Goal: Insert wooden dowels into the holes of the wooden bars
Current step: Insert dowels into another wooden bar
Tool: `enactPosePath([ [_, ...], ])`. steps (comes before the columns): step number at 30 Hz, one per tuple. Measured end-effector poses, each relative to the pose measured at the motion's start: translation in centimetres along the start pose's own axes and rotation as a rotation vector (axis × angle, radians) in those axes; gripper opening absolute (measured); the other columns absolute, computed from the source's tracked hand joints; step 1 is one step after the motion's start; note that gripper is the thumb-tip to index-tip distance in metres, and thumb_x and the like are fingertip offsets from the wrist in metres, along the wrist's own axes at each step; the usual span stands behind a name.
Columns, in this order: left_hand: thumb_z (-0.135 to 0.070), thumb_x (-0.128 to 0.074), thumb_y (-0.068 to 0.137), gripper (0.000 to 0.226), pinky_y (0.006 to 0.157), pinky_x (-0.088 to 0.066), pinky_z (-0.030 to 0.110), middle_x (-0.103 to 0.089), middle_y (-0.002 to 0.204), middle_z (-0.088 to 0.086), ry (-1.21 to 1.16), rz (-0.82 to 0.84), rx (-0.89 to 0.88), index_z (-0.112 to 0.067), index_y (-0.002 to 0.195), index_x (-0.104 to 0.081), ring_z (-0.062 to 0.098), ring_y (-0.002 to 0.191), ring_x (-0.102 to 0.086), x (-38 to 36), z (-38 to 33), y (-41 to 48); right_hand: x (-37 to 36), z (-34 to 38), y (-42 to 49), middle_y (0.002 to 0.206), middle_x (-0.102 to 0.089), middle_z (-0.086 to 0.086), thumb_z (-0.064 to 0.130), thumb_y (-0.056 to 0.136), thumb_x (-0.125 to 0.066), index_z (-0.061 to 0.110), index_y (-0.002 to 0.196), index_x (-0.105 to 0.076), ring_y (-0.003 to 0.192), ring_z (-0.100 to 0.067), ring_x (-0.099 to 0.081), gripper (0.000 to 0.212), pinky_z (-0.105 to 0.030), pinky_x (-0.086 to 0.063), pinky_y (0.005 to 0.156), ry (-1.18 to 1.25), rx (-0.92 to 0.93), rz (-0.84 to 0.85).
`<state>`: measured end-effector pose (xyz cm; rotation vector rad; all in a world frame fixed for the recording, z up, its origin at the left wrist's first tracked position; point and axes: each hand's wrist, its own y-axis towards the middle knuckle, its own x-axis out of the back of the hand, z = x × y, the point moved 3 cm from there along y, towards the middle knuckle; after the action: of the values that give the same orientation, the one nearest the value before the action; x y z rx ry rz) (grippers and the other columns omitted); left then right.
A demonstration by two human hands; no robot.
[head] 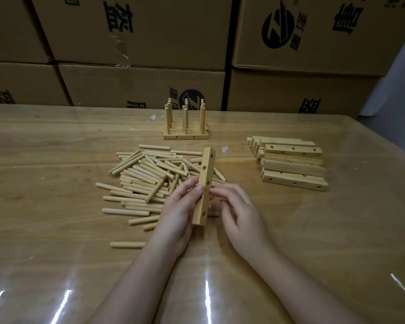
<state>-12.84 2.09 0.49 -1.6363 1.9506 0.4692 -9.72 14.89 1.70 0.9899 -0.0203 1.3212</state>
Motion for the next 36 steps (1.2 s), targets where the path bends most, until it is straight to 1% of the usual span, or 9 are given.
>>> enactPosePath([
  [3,-0.012,-0.065,0.072,0.045,0.058,-0.055,0.024,-0.073,0.086,0.007,-0.041,0.006,0.001,-0.006,0.117,-0.060,0.015,0.074,-0.071,0.1,-0.1,0.0,-0.2,-1.4,0.1,0.115,-0.055,0.009,0.002,0.090,-0.048,0.018,0.114,-0.061,0.106,-0.002,-0.052,0.031,-0.012,-0.040,0.087,-0.051,-0.194,0.054],
  [6,-0.013,-0.065,0.072,0.051,0.058,-0.055,0.025,-0.072,0.085,0.007,-0.068,-0.015,-0.001,-0.005,0.122,-0.057,0.015,0.075,-0.071,0.5,-0.1,0.1,-0.6,-2.1,0.0,0.118,-0.054,0.010,0.013,0.090,-0.053,0.021,0.118,-0.058,0.113,-0.008,-0.049,0.030,-0.027,-0.042,0.096,-0.107,-0.281,0.124],
  [8,-0.013,-0.064,0.073,0.050,0.057,-0.055,0.025,-0.072,0.085,0.008,-0.104,-0.015,-0.002,-0.005,0.122,-0.057,0.016,0.076,-0.071,0.7,-0.1,0.2,-0.7,-2.1,0.1,0.121,-0.053,0.011,0.023,0.088,-0.057,0.023,0.120,-0.057,0.115,-0.008,-0.047,0.032,-0.032,-0.038,0.099,-0.142,-0.283,0.171],
  [10,-0.012,-0.063,0.075,0.046,0.057,-0.055,0.026,-0.073,0.085,0.008,-0.128,-0.001,-0.003,-0.005,0.120,-0.057,0.016,0.076,-0.071,0.7,-0.1,0.3,-0.9,-2.1,0.2,0.123,-0.051,0.011,0.032,0.085,-0.061,0.025,0.119,-0.057,0.118,-0.009,-0.043,0.035,-0.028,-0.031,0.101,-0.223,-0.265,0.240],
  [13,-0.011,-0.062,0.076,0.043,0.057,-0.055,0.027,-0.073,0.086,0.009,-0.134,0.015,0.000,-0.006,0.119,-0.057,0.017,0.078,-0.072,0.7,-0.1,0.2,-1.2,-2.1,0.1,0.126,-0.047,0.012,0.041,0.083,-0.061,0.026,0.113,-0.060,0.120,-0.007,-0.039,0.034,-0.021,-0.023,0.094,-0.327,-0.242,0.299],
  [19,-0.011,-0.063,0.075,0.045,0.055,-0.055,0.028,-0.073,0.087,0.010,-0.129,0.018,0.011,-0.009,0.119,-0.056,0.019,0.079,-0.072,0.7,0.0,0.2,-1.0,-2.4,0.1,0.122,-0.051,0.012,0.035,0.085,-0.063,0.022,0.103,-0.066,0.116,-0.008,-0.043,0.022,-0.026,-0.033,0.099,-0.277,-0.281,0.250],
  [24,-0.011,-0.064,0.074,0.042,0.057,-0.056,0.027,-0.074,0.090,0.010,-0.103,0.028,0.004,-0.010,0.116,-0.058,0.020,0.080,-0.072,0.8,0.1,0.3,-0.8,-2.6,0.3,0.114,-0.055,0.012,0.030,0.086,-0.063,0.018,0.094,-0.067,0.111,-0.009,-0.048,0.015,-0.034,-0.040,0.097,-0.164,-0.363,0.207],
  [32,-0.012,-0.063,0.075,0.044,0.056,-0.055,0.027,-0.073,0.086,0.007,-0.082,0.035,-0.001,-0.008,0.118,-0.057,0.018,0.080,-0.072,0.6,0.0,0.2,-1.1,-2.7,0.2,0.119,-0.050,0.011,0.036,0.084,-0.064,0.019,0.097,-0.062,0.112,-0.008,-0.043,0.022,-0.026,-0.035,0.096,-0.308,-0.276,0.259],
  [36,-0.012,-0.062,0.075,0.044,0.057,-0.056,0.027,-0.073,0.086,0.007,-0.081,0.039,-0.004,-0.007,0.119,-0.056,0.017,0.079,-0.071,0.6,0.0,0.2,-0.9,-2.8,0.3,0.112,-0.054,0.010,0.032,0.084,-0.065,0.017,0.091,-0.064,0.107,-0.009,-0.048,0.017,-0.028,-0.041,0.093,-0.201,-0.320,0.214],
])
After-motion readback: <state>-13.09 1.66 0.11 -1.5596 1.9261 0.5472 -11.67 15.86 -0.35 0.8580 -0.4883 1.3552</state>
